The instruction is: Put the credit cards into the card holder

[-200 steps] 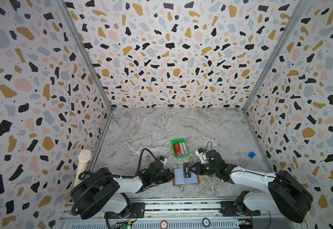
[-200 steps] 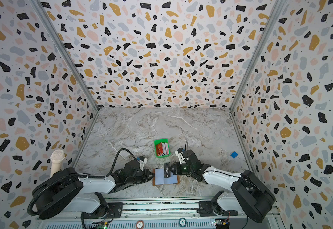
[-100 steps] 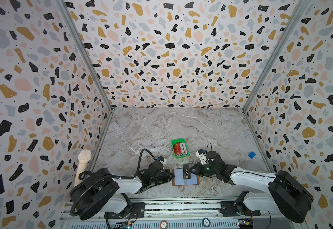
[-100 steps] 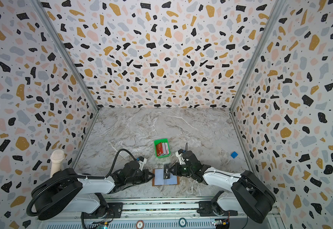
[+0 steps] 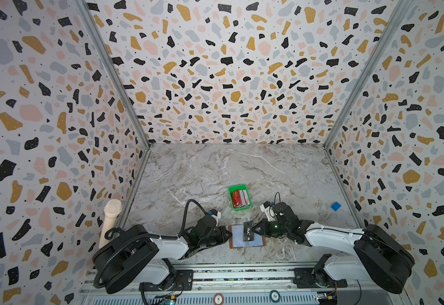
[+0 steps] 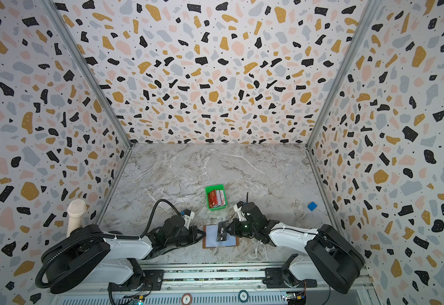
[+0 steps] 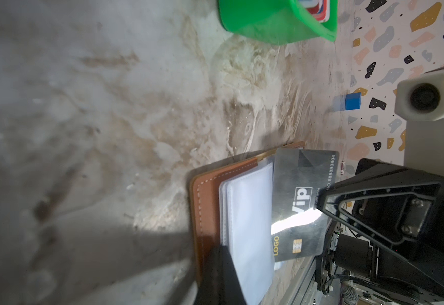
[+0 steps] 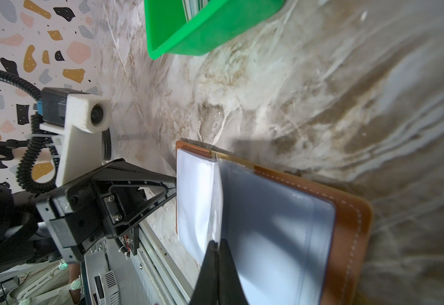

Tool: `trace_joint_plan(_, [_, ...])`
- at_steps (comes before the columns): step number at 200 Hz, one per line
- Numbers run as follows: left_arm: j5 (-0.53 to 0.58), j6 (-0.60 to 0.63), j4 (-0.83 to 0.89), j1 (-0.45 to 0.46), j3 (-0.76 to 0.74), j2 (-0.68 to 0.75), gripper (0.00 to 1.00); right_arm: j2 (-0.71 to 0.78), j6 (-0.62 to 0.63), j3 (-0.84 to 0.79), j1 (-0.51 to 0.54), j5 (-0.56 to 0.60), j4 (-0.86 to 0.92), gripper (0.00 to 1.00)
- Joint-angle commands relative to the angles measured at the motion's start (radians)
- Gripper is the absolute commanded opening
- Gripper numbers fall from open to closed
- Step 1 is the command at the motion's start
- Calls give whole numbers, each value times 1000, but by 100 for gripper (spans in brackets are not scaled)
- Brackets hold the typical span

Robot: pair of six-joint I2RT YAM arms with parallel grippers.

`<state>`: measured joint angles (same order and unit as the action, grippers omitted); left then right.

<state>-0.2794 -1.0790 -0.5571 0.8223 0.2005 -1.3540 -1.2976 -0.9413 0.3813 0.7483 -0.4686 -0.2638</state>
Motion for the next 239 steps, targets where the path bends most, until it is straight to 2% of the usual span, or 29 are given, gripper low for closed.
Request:
trace_joint_plan(1, [6, -15, 61, 9, -32, -9, 0, 10, -5, -16, 6, -17, 30, 0])
trace_joint_plan(84, [11, -18, 61, 10, -38, 3, 0, 47, -6, -50, 6, -15, 35, 0])
trace_joint_plan(239, [2, -21, 37, 13, -41, -20, 0, -86, 48, -11, 5, -117, -30, 0])
